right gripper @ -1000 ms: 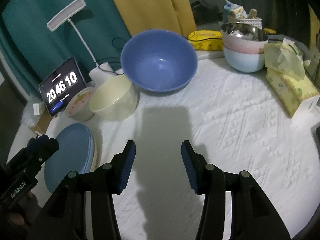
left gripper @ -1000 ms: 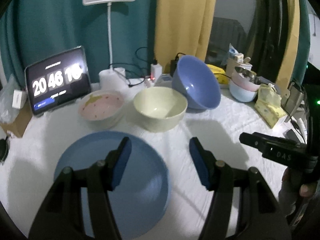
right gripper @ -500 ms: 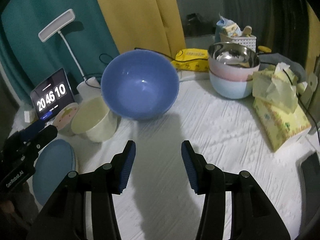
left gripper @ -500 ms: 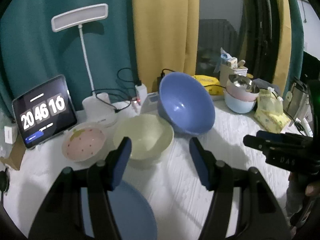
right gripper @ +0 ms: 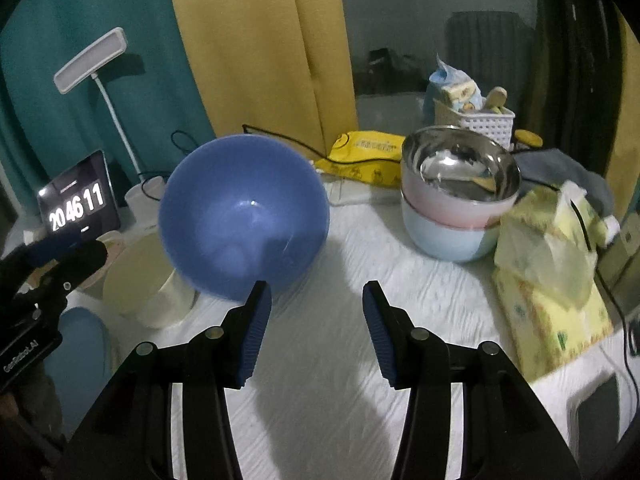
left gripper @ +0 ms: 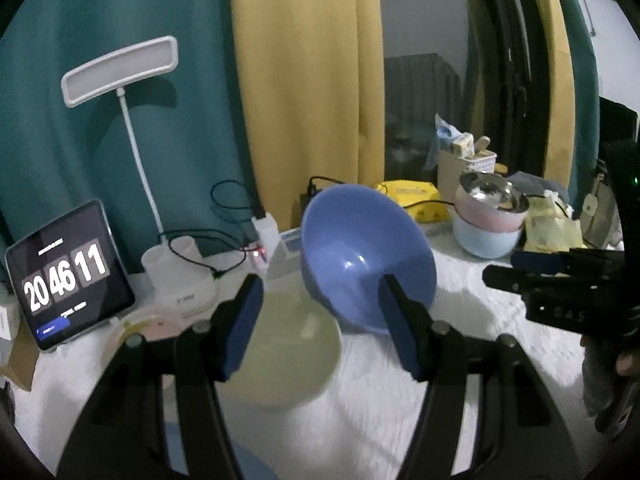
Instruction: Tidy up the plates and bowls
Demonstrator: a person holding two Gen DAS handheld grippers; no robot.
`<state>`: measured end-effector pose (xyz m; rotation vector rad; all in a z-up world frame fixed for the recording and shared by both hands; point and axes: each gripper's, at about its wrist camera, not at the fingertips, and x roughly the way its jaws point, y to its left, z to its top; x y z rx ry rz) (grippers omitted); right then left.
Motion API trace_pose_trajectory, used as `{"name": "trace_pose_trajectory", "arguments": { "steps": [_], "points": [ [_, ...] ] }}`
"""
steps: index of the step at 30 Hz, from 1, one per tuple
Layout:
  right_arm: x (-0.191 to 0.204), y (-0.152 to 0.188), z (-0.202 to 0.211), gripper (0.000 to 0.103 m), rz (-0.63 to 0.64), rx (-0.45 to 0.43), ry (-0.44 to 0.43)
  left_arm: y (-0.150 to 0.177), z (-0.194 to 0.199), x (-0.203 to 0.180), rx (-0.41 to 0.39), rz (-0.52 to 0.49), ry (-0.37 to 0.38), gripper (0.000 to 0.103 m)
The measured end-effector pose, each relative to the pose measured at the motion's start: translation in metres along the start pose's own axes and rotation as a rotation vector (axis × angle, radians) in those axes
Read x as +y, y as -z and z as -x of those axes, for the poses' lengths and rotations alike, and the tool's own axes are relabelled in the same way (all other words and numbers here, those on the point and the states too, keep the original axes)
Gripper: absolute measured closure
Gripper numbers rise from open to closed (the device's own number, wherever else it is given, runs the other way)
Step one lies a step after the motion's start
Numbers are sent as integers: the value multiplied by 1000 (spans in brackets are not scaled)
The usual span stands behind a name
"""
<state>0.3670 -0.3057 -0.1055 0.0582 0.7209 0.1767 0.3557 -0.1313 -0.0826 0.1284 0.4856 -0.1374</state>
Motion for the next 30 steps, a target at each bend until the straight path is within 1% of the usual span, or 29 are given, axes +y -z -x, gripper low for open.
{"name": "trace_pose_trajectory", "arguments": {
  "steps": [3,6,13,23,27,29,30],
  "points": [
    [-1,-6,-14,53,5,11,4,-2,-14,-3,8,8,0,41],
    [-3,-9,-28,53,6,20,6,-1,-29,-5,32,30,-6,41],
    [-11,-11,-58,53,-34,45,-15,0,-56,-12,71,43,-9,41],
    [-21,-5,-96,53,-114,74,-95,5,-80,-14,124,49,-54,41],
    [-18,-2,-103,53,-113,83,-111,7,-85,-16,131,43,-62,42],
    [-18,-2,-104,54,-116,85,-117,8,-87,-16,130,39,-61,49],
    [-18,-2,-105,57,-118,87,-122,9,-88,-17,133,34,-62,55]
  ]
}}
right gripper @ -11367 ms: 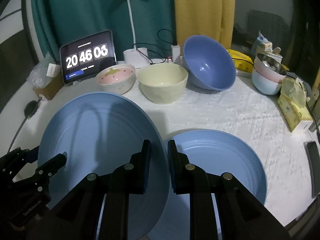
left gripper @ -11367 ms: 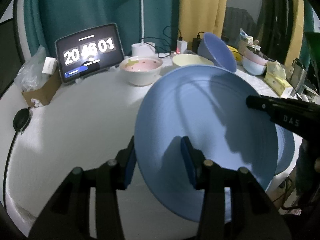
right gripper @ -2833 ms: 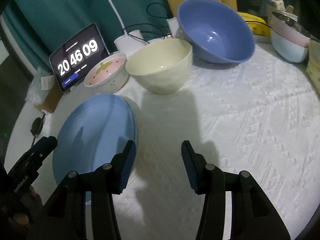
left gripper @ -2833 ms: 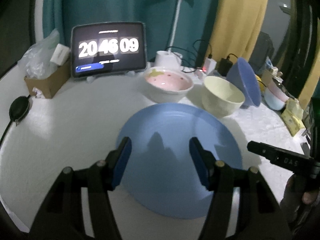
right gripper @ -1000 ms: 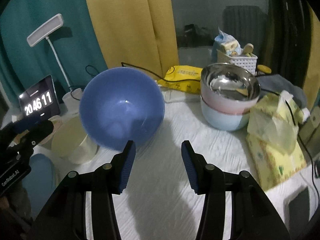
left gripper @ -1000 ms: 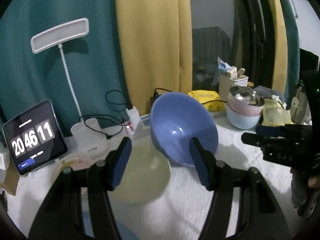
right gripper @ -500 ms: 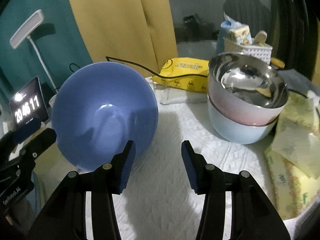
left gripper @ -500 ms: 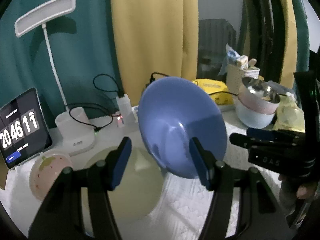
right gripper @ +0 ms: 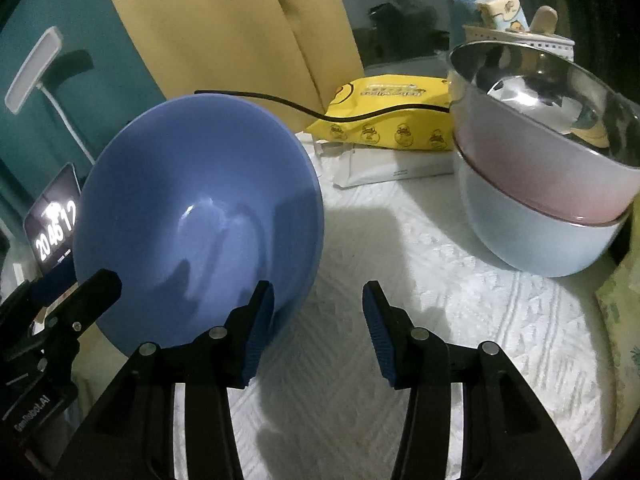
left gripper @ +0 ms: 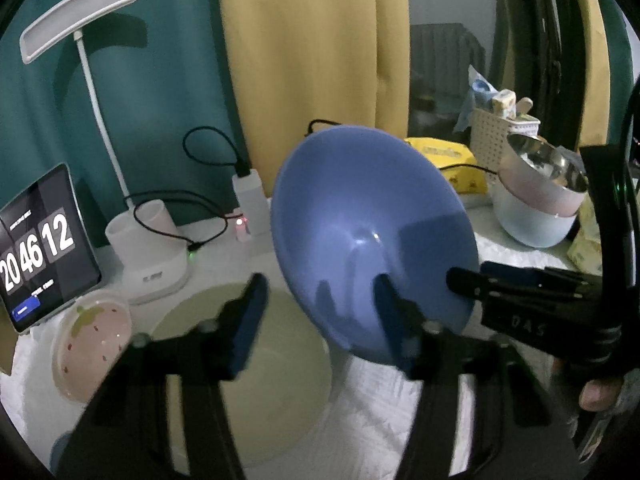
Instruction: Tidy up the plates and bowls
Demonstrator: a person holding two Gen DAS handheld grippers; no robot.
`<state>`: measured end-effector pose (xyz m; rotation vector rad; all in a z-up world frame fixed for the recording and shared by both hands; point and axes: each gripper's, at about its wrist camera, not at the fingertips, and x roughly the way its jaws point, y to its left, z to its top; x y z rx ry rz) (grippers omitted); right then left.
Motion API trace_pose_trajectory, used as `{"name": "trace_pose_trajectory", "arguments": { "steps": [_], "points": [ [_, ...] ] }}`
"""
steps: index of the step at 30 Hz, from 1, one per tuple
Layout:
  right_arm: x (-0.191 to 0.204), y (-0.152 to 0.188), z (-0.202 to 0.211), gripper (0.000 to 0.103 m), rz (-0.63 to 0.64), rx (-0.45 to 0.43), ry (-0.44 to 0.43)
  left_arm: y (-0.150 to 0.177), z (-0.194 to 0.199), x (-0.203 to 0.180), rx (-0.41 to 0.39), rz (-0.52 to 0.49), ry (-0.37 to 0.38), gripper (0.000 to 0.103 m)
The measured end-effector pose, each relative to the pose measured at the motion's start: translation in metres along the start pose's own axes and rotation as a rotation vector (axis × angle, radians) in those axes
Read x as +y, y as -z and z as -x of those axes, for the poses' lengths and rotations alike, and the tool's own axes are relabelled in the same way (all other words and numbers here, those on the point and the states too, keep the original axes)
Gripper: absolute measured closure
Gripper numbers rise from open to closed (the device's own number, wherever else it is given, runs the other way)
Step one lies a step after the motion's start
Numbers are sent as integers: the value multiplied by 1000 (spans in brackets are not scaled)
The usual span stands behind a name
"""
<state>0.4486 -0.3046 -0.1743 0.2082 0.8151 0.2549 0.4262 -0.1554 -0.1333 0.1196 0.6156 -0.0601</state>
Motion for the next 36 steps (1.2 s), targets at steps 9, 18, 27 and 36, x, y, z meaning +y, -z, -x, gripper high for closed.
{"name": "trace_pose_trajectory", "arguments": {
  "steps": [9,18,27,36],
  "points": [
    [7,4,7,84,37,-15,-5,2,2,-3,4,-20,13,74],
    [9,8,26,84,38,-30,9,2,19,-4,-8,-23,29,74],
    [12,15,58,84,17,-36,38,7,47,-8,-6,-26,76,74],
    [24,35,99,84,31,-62,76,20,83,-11,-22,-18,108,74]
  ]
}}
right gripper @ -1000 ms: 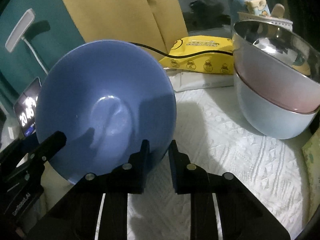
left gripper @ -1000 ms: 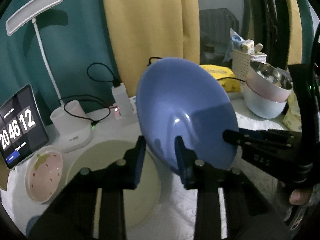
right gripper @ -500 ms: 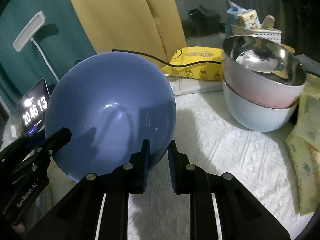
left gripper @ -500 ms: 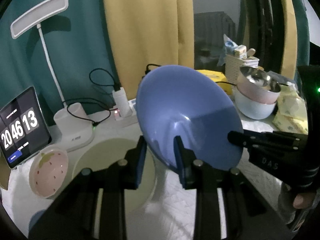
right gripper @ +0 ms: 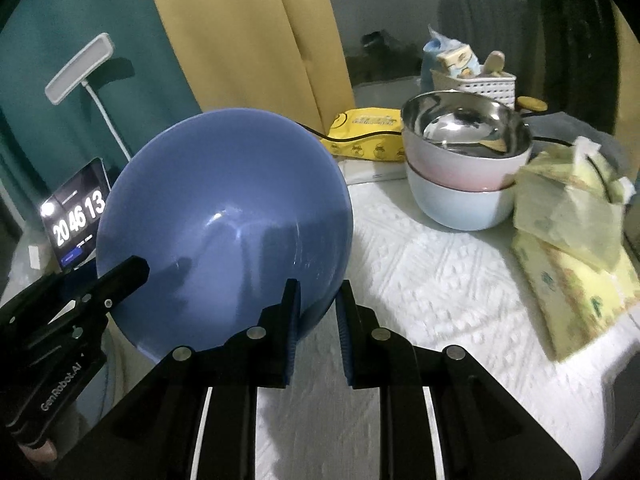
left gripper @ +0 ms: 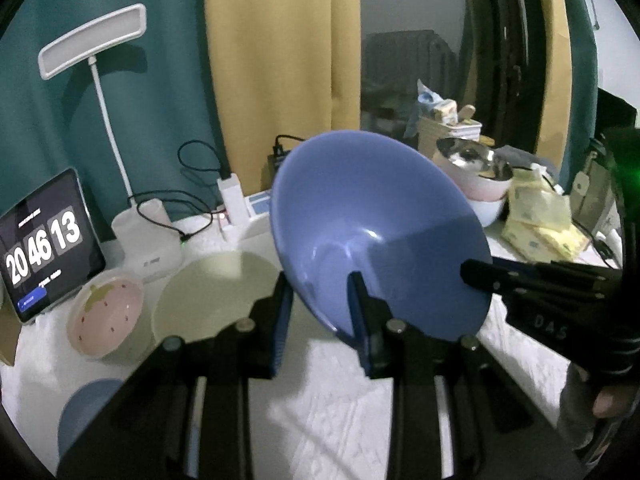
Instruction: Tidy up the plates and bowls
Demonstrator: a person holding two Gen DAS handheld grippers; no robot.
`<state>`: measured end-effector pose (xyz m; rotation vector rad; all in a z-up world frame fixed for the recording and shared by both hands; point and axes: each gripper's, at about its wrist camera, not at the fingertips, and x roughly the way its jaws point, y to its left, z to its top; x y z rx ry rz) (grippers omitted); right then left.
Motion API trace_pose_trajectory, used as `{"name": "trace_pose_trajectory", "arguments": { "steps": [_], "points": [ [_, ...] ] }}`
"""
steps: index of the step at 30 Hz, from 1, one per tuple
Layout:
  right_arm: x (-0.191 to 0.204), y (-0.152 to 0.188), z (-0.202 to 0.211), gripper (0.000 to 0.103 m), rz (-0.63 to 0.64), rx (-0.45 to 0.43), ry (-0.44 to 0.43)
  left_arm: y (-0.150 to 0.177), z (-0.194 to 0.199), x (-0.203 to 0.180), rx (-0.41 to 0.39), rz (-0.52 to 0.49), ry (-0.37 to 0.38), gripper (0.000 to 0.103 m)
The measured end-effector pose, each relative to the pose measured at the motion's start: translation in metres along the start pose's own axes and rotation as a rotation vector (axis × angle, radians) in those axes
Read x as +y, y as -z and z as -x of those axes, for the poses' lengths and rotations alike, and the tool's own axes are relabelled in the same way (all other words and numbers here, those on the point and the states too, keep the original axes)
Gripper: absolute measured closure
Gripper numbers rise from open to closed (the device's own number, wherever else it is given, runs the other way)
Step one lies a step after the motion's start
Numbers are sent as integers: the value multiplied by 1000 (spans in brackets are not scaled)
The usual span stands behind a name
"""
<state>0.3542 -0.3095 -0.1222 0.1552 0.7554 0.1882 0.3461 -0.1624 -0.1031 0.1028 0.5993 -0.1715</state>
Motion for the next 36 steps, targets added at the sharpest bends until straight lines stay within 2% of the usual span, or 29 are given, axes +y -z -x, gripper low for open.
{"name": "trace_pose_trajectory", "arguments": {
  "steps": [17,36],
  "points": [
    [21,37,53,83,7,5,42,31,43,-2,10,16,44,74],
    [32,79,83,83,11,52,52,73,67,-3,88,48,72,74]
  ]
}}
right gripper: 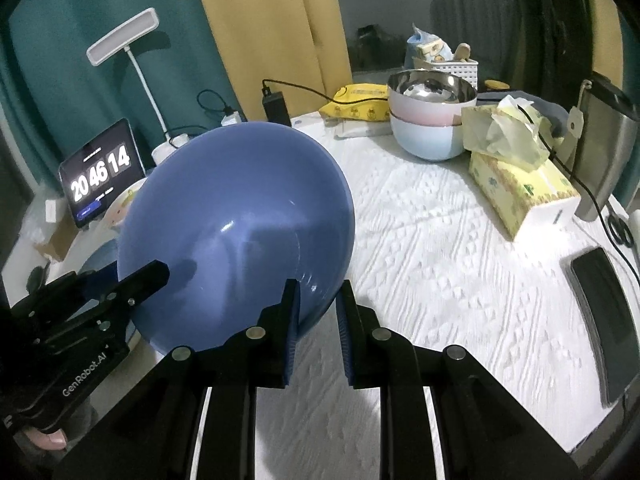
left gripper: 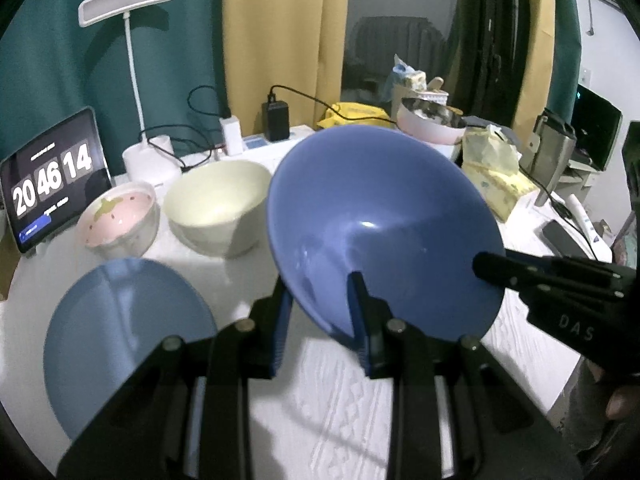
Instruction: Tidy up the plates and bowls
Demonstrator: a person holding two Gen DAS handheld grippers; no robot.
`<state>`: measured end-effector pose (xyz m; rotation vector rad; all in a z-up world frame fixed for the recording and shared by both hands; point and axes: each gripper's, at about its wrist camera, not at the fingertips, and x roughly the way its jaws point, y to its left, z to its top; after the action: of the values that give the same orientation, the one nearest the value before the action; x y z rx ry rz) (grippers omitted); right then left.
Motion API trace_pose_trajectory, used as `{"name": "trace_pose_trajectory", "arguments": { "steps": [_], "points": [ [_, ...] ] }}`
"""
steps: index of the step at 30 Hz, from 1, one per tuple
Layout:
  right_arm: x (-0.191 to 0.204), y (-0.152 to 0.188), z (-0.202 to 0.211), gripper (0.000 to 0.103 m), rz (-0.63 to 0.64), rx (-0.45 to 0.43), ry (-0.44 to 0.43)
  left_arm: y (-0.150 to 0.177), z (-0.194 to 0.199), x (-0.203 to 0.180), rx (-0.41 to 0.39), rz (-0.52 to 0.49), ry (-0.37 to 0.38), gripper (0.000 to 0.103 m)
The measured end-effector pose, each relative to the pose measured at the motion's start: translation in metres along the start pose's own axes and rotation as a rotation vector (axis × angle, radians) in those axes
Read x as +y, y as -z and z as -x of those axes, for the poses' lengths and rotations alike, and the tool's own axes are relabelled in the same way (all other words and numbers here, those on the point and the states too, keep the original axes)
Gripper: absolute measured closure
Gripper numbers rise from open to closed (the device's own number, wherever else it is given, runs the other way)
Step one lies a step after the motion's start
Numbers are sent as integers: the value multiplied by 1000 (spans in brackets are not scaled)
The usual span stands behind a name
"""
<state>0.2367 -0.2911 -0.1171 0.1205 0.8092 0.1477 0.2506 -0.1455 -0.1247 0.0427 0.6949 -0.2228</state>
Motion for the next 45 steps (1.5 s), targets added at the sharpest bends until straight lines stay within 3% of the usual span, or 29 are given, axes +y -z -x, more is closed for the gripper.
{"name": "trace_pose_trajectory", "arguments": {
  "steps": [15,30,38,45],
  "points": [
    [10,19,7,83,-13,40,-7,27,4,7,70,9,13,73],
    [18,17,18,80,-31,96,-10,27,17,12,116,17,41,70],
    [15,14,21,58,-43,87,22,23,28,14,89,4,40,61],
    [9,2,28,56,-52,46,59,14,38,34,47,28,3,60]
  ]
}}
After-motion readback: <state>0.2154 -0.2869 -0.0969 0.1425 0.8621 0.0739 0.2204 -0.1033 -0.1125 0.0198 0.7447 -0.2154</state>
